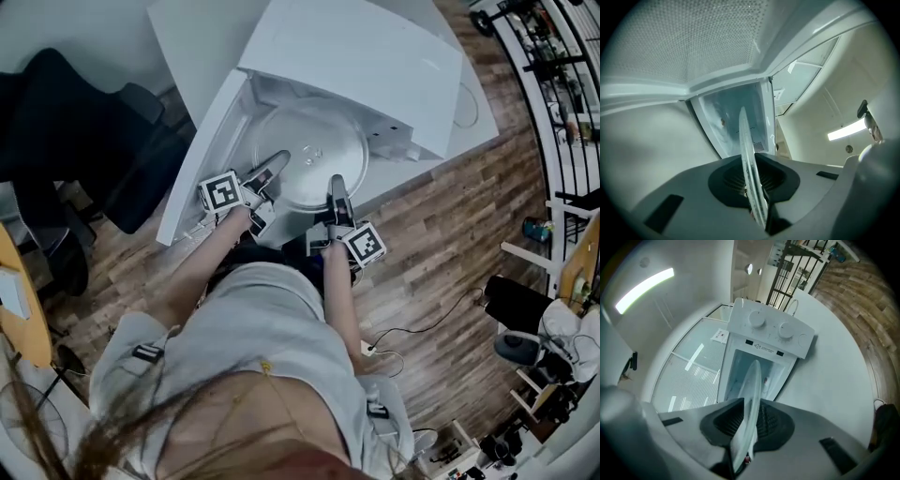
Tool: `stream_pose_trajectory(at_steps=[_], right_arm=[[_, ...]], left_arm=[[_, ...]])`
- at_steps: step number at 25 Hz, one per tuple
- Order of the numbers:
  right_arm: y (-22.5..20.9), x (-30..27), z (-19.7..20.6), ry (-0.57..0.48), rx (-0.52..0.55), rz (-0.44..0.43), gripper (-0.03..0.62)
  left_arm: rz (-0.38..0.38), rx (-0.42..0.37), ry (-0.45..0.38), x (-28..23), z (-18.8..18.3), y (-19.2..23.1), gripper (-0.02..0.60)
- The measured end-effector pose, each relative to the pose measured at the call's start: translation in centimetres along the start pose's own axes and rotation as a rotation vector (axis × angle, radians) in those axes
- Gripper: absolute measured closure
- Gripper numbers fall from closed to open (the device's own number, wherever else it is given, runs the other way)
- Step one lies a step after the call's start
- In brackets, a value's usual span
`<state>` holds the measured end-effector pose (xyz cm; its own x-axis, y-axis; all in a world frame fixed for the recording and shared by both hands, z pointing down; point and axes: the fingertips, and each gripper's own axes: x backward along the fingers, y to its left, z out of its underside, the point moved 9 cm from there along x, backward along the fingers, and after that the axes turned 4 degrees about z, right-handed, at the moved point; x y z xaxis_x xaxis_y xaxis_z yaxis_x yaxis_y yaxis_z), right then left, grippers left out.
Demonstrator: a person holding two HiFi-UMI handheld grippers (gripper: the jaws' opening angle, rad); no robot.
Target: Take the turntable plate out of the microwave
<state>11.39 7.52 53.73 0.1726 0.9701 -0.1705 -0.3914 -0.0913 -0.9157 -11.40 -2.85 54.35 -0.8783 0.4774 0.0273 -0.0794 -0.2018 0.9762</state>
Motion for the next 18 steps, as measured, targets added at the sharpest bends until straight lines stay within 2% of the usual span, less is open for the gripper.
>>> stream_pose_trajectory(at_steps=[7, 13, 18], right_arm=[[1.9, 2.4, 0.2, -0.047, 0.021, 0.031, 0.53], [3.9, 4.3, 0.2, -0.083, 0.031, 0.021, 0.53], [5.2, 5.6, -0.2, -0.103, 0.037, 0.001, 0.526]], left_arm=[[0.017, 0.077, 0.023, 0.7, 1.0, -1.7, 0.529], [0.042, 0.06, 0.045, 1.3, 1.5, -3.6, 0.529], [0.072, 0.004, 0.083, 1.2, 1.3, -5.7, 0.529]])
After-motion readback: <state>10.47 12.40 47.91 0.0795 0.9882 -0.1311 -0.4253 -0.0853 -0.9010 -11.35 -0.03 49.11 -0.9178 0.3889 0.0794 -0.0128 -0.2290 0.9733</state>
